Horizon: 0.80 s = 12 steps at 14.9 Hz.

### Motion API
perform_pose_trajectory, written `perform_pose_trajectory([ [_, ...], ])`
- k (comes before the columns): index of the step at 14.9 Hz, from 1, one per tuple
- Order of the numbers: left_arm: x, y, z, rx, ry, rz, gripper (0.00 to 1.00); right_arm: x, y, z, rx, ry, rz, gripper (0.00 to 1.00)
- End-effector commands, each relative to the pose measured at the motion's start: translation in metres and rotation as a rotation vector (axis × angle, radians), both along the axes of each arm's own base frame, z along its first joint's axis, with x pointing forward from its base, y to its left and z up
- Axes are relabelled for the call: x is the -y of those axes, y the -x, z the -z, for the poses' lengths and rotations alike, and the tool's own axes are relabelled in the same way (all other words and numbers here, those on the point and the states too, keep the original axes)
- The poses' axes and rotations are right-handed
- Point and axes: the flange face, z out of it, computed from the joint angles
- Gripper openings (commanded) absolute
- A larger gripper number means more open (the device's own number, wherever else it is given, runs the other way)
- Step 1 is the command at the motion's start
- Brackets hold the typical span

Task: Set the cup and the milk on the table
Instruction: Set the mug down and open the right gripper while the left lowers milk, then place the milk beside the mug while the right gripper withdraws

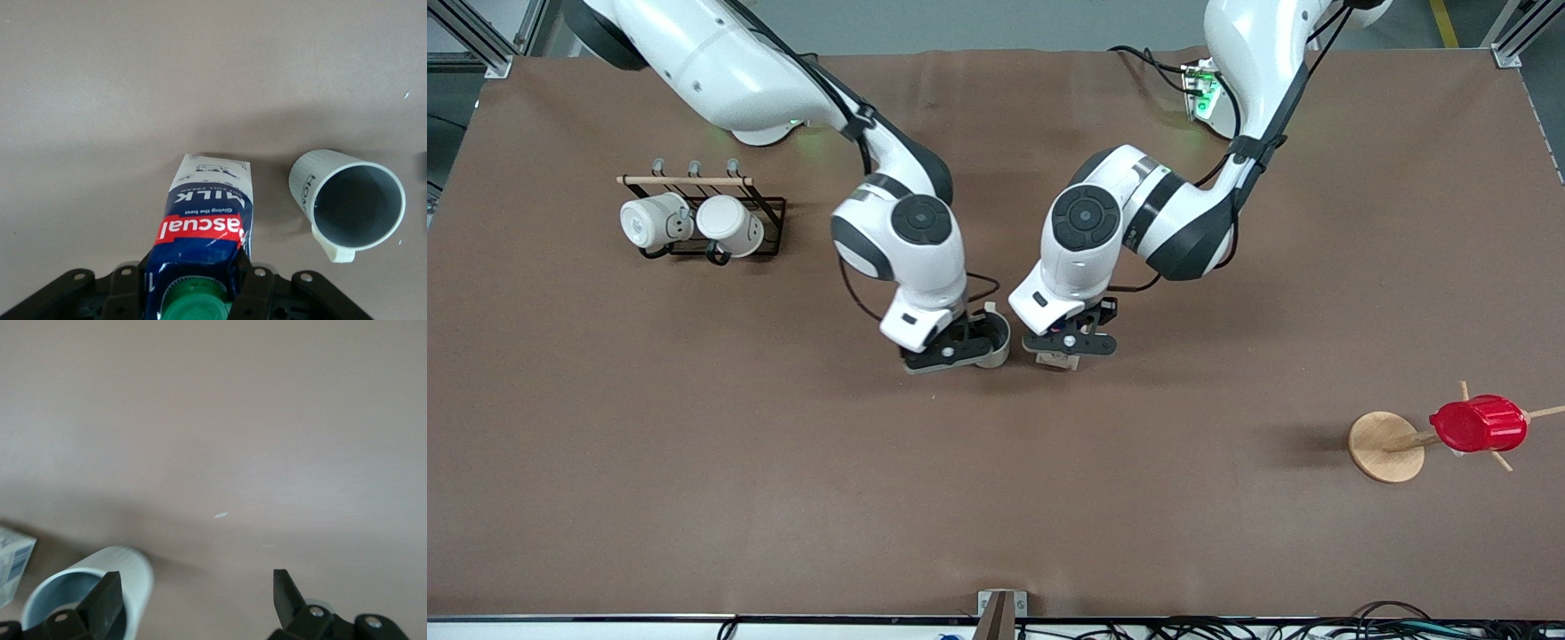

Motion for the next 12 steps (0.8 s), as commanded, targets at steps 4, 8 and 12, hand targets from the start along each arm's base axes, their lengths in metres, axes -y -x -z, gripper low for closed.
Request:
perform_pose_trajectory([
  [4, 0.016, -0.003, 0.010, -0.018, 0.002, -0.078, 0.19, 0.112, -0.013, -0.123, 0.027, -0.008, 0.217, 1.00],
  [8, 0.025, 0.004, 0.014, -0.027, 0.002, -0.055, 0.20, 0.210, -0.017, -0.201, -0.005, -0.050, 0.338, 1.00],
  [12, 0.025, 0.005, 0.015, -0.030, 0.003, -0.053, 0.23, 0.326, -0.010, -0.245, -0.065, -0.017, 0.360, 1.00],
])
